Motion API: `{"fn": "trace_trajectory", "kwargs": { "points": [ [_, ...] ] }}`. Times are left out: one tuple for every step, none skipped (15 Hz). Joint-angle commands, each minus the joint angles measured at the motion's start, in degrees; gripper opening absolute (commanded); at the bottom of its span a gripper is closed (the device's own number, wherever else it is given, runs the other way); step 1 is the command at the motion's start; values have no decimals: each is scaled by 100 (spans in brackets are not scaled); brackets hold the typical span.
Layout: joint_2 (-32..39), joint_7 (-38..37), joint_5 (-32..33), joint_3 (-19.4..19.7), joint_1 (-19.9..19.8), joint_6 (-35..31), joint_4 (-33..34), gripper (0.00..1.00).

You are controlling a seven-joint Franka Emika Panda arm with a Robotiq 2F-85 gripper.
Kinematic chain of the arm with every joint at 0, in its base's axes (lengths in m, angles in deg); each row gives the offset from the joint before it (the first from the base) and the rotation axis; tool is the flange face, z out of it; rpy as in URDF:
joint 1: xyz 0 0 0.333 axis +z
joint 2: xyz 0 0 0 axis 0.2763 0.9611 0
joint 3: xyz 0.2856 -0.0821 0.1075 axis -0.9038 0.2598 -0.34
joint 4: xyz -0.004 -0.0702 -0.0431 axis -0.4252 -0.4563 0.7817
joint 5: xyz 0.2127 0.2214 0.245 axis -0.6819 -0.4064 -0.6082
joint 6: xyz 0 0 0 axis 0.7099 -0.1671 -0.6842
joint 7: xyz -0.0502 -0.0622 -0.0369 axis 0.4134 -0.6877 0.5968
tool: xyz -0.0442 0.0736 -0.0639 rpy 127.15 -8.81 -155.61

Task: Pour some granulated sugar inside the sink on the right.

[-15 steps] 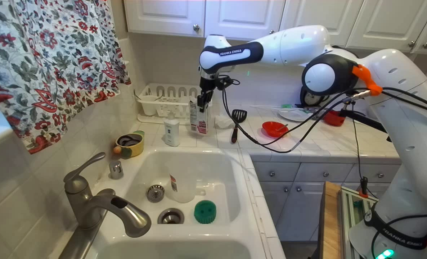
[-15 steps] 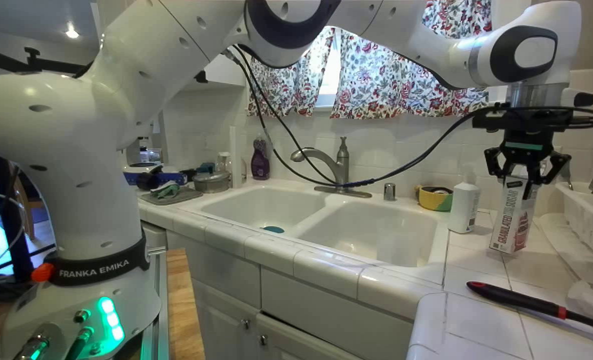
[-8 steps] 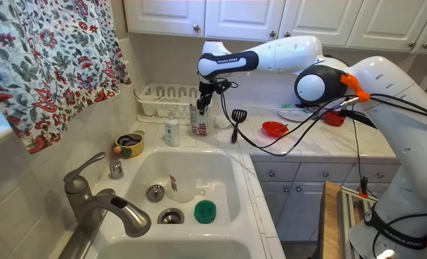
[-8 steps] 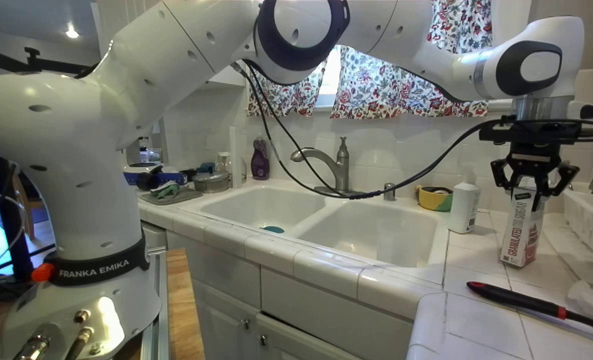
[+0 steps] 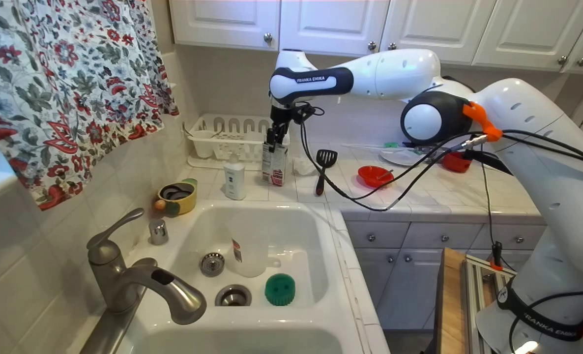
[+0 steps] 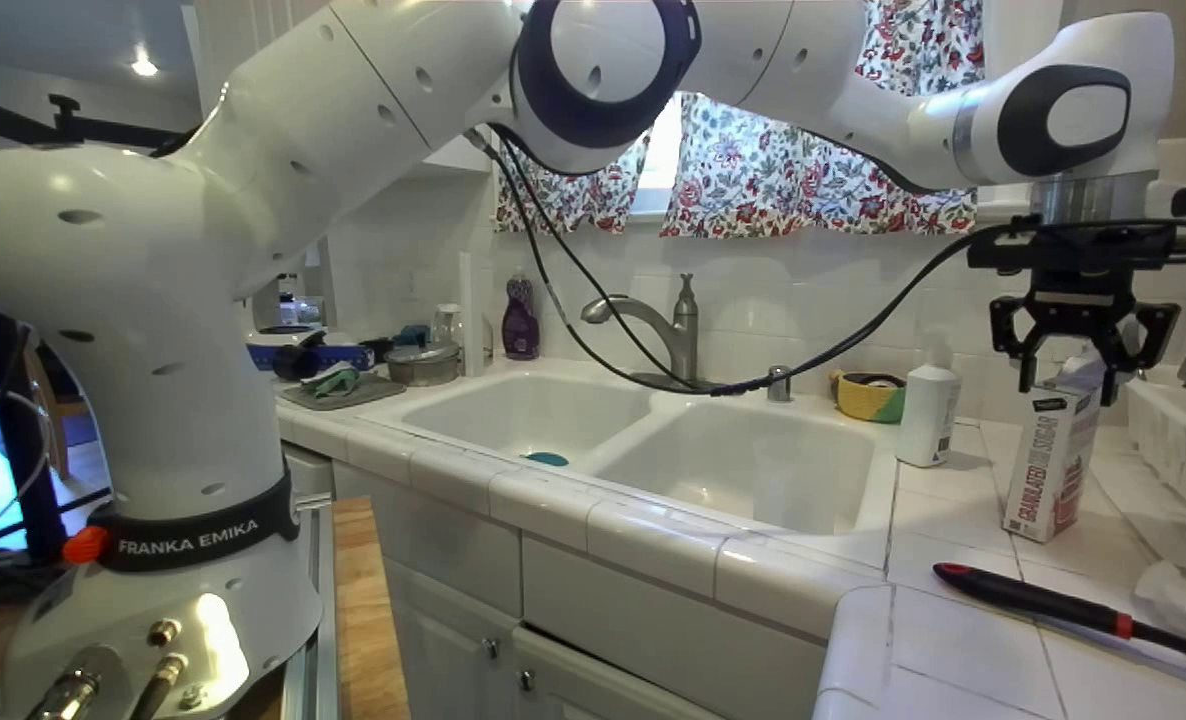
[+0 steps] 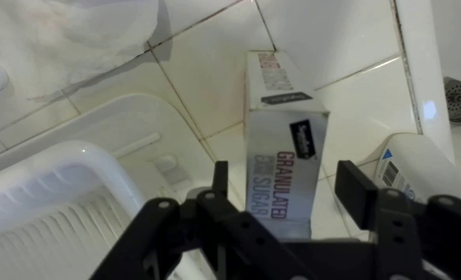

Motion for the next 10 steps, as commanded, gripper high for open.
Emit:
{"fn": "trace_trajectory", "kwargs": {
  "points": [
    [-344, -279, 144, 161, 102, 474, -21, 99],
    [-506, -510, 278, 321, 189, 604, -148, 100],
    [-629, -695, 385, 449, 251, 775, -201, 100],
    [-730, -1000, 523, 622, 340, 813, -233, 100],
    [-838, -1206, 616, 741, 396, 962, -259, 100],
    [-958, -1408, 745, 886, 478, 1115, -293, 100],
    [-1108, -1506, 862, 999, 559, 1465, -363, 100],
    [-1256, -1538, 982, 1097, 644, 1815, -454, 100],
    [-1407, -1513, 1057, 1152, 722, 2021, -601, 100],
    [-1563, -1445, 1130, 1192, 800, 2314, -758, 100]
  ]
}}
